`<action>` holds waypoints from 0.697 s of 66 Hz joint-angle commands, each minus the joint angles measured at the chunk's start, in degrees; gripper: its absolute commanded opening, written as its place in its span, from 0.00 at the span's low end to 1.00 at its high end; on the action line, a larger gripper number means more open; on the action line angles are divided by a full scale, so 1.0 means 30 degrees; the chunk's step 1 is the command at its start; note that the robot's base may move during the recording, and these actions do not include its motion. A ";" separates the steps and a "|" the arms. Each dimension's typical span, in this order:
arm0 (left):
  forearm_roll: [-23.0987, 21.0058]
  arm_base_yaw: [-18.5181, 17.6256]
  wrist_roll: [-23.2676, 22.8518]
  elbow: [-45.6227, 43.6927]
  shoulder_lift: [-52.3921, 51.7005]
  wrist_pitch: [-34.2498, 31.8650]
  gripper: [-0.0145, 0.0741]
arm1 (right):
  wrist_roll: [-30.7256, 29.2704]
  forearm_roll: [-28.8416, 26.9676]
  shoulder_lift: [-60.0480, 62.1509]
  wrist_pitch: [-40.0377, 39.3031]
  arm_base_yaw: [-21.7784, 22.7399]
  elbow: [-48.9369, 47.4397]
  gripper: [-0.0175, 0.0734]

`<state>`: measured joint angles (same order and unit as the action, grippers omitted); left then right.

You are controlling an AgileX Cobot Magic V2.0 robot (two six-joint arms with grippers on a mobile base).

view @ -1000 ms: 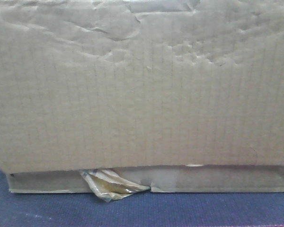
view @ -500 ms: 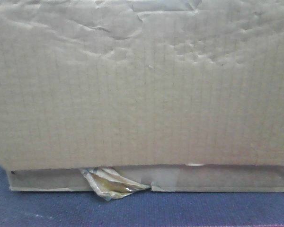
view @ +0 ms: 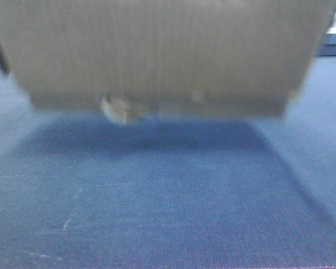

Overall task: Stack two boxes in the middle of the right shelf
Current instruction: 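Lift the stacked boxes off the table with both grippers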

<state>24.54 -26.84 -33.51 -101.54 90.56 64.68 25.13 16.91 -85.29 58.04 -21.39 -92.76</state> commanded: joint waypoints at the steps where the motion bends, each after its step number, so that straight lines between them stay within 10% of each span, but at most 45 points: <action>1: 0.1440 0.0039 -0.0272 -0.1075 -0.0434 -0.1560 0.04 | 0.0040 0.1264 0.0326 -0.1866 0.0067 -0.0854 0.02; 46: 0.3850 0.0154 -0.1238 -0.2266 -0.0434 -0.4245 0.04 | 0.1191 0.3254 0.0254 -0.4801 0.0067 -0.2402 0.02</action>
<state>33.75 -26.74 -35.15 -107.60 90.31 55.33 28.43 24.54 -85.29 46.75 -21.39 -99.01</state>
